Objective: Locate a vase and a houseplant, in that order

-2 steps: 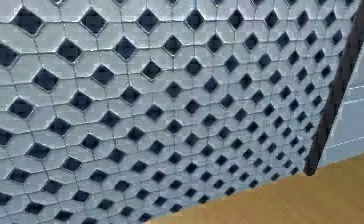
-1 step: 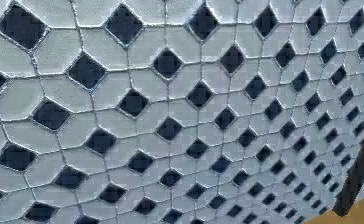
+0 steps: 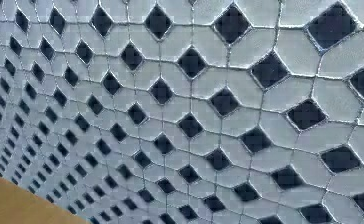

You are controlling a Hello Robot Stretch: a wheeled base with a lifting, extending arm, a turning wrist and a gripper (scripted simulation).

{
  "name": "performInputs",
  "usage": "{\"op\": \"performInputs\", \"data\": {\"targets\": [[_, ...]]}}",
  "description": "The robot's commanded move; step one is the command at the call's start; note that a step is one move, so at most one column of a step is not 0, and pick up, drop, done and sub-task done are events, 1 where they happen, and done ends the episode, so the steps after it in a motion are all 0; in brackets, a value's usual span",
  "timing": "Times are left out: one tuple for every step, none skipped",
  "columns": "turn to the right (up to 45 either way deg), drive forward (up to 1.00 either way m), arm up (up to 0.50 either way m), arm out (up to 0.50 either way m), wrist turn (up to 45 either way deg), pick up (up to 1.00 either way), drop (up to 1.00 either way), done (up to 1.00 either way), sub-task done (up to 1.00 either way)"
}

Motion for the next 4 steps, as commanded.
{"op": "performInputs", "data": {"targets": [[-18.0, 0.00, 0.00, 0.00, 0.0, 0.00, 0.00, 0.00, 0.00], [0.0, 0.40, 0.00, 0.00, 0.0, 0.00, 0.00, 0.00, 0.00], [-42.0, 0.00, 0.00, 0.00, 0.0, 0.00, 0.00, 0.00, 0.00], [0.0, 0.45, 0.00, 0.00, 0.0, 0.00, 0.00, 0.00, 0.00]]}}
